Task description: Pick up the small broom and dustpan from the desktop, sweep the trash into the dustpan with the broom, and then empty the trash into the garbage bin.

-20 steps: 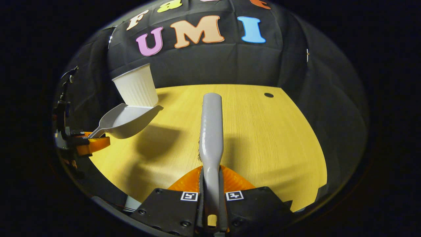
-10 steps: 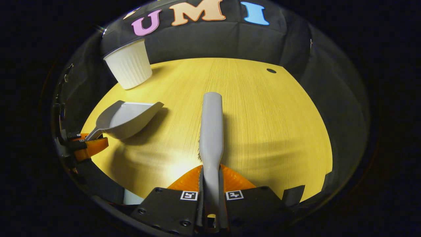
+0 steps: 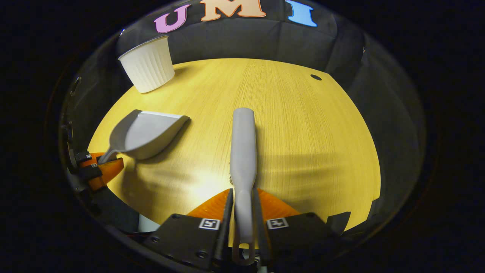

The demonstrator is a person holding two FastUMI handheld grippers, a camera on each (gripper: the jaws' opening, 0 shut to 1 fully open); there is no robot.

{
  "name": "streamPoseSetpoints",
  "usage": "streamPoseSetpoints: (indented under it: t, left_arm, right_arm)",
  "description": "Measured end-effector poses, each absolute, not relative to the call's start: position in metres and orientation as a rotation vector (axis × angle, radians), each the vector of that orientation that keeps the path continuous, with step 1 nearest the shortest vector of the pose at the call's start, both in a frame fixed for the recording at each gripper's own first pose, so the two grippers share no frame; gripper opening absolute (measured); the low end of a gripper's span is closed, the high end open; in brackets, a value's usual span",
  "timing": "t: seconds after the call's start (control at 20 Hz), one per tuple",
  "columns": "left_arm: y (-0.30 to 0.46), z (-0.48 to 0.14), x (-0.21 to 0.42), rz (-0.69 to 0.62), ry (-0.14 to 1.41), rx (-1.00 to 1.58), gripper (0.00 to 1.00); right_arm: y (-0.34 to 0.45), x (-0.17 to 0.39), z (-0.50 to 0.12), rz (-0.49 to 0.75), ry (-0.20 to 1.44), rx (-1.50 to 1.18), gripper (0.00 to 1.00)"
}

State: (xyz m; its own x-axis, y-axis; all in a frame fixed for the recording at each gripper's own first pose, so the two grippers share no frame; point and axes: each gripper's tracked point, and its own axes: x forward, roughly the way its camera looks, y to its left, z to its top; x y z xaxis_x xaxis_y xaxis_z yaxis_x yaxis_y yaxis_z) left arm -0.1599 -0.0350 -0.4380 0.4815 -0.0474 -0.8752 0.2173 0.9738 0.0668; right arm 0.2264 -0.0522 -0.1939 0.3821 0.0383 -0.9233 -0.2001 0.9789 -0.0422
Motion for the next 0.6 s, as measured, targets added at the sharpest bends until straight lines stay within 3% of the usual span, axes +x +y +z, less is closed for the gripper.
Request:
streamPoseSetpoints:
  t: [0.1,0.15,0.2,0.3,0.6]
  left_arm:
    - [-0.038,-0.415,-0.146,-0.165,0.953,0.195,0.55]
    - [-0.04,-0.395,-0.134,-0.161,0.888,0.202,0.94]
    - [-0.04,-0.38,-0.126,-0.15,0.82,0.212,1.0]
    - [-0.043,-0.336,-0.103,-0.127,0.677,0.215,0.95]
    - [-0.052,-0.215,-0.038,-0.069,0.301,0.105,0.94]
  right_arm:
    - [-0.047,0.232,-0.176,0.169,1.128,-0.153,0.65]
    - [-0.044,0.238,-0.164,0.174,1.091,-0.146,0.84]
    - [-0.04,0.245,-0.148,0.18,1.034,-0.132,0.88]
    - [-0.028,0.269,-0.102,0.195,0.858,-0.093,0.93]
    - [0.006,0.352,0.053,0.223,0.298,-0.005,0.92]
